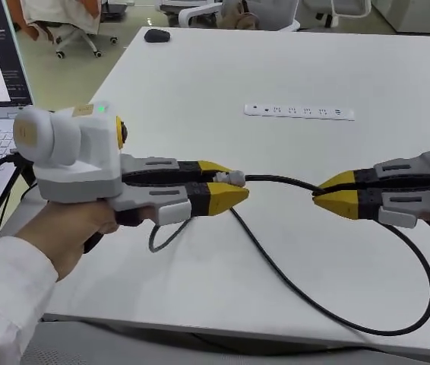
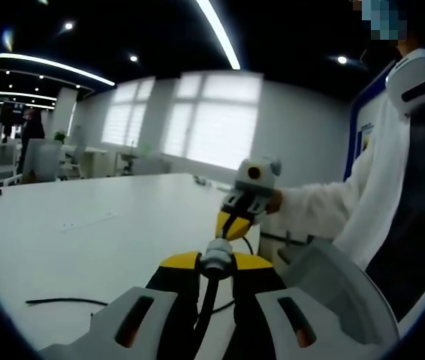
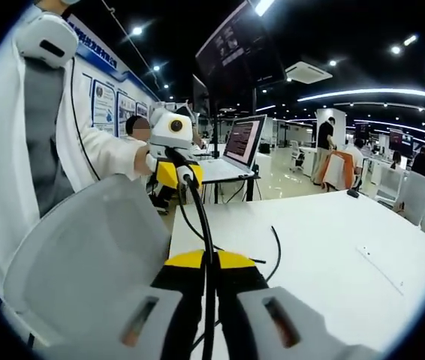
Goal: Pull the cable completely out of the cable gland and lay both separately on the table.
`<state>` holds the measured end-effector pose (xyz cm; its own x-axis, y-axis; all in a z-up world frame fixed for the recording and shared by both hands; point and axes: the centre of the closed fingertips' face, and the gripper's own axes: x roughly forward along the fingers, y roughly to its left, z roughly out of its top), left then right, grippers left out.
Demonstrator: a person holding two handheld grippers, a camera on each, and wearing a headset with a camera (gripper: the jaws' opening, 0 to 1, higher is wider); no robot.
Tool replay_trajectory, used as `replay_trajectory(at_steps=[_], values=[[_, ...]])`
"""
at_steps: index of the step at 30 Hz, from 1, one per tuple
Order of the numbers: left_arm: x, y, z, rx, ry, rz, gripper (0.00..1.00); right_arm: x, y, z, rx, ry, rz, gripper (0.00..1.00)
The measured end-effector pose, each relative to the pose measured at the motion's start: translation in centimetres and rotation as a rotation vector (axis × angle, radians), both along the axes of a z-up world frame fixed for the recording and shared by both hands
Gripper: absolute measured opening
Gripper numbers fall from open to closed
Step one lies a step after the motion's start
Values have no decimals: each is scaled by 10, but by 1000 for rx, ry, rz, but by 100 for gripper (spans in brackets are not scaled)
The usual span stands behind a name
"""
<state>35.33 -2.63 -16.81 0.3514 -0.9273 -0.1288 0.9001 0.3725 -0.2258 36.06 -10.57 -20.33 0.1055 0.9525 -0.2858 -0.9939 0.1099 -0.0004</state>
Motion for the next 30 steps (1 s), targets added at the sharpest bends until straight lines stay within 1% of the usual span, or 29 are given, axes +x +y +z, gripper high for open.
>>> replay_trajectory(at_steps=[11, 16, 20, 22, 25, 27, 30], values=[[-1, 1, 0, -4, 0, 4, 17, 2, -15, -12, -20, 23, -38, 3], [-1, 0, 1, -6, -1, 3, 17, 2, -15, -12, -21, 27, -43, 3], [1, 2, 2, -11, 7, 10, 17, 1, -14, -10, -16, 38, -47, 3], [2, 3, 2, -9, 5, 15, 17, 1, -14, -7, -11, 40, -48, 3], [3, 3, 2, -8, 8, 14, 17, 2, -12, 2, 18, 39, -51, 5], [3, 2, 1, -8, 8, 13, 17, 3, -10, 8, 26, 25, -50, 7], [3, -1, -1, -4, 11, 10, 17, 1, -3, 21, 46, 3, -21, 13]])
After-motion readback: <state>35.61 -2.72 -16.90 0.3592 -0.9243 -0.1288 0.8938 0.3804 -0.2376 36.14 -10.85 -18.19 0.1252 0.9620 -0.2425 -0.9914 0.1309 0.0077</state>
